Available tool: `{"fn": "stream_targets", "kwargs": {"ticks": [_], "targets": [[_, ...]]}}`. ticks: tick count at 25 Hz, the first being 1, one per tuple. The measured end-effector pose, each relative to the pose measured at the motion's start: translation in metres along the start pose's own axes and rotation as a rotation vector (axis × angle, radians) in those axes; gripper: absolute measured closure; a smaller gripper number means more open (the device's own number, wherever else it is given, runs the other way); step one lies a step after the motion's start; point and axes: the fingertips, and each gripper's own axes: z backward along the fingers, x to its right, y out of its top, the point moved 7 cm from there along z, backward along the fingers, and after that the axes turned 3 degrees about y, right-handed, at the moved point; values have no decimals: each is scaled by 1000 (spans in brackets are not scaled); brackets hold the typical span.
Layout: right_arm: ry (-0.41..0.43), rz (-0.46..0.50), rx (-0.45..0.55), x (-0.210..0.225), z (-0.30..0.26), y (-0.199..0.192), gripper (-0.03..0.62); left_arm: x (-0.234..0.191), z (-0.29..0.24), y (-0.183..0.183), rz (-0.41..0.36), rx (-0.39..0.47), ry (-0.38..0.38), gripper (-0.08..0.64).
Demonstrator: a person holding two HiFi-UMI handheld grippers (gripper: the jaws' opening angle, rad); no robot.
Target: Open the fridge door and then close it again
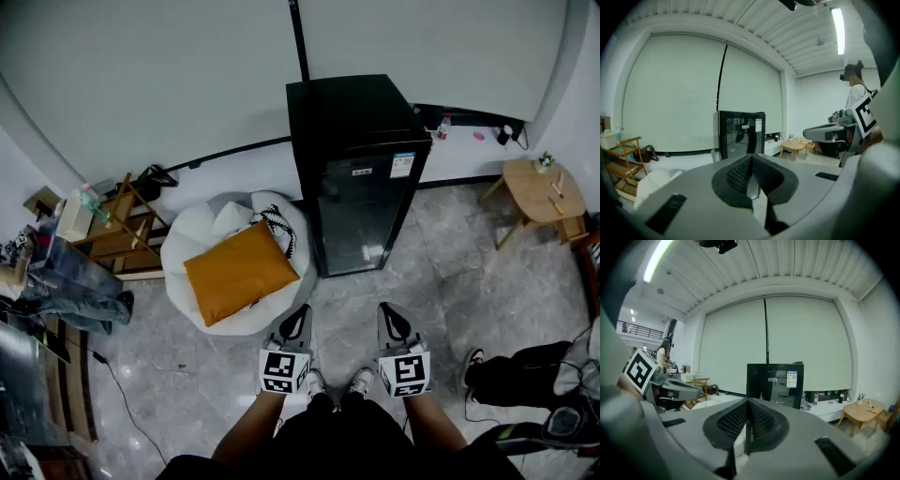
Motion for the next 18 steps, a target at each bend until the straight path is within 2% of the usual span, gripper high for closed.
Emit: {"fn": "stream_targets", "kwargs": {"ticks": [5, 12, 18], "targets": [[18, -3, 2, 3, 6, 1, 575, 10, 2, 2, -1, -6, 7, 538], [43, -59, 29, 22, 8, 1, 575, 24, -4, 5, -6, -13, 20, 538], [80, -61, 45, 33, 3, 3, 575, 35, -12, 6, 16, -13, 44, 538]]}}
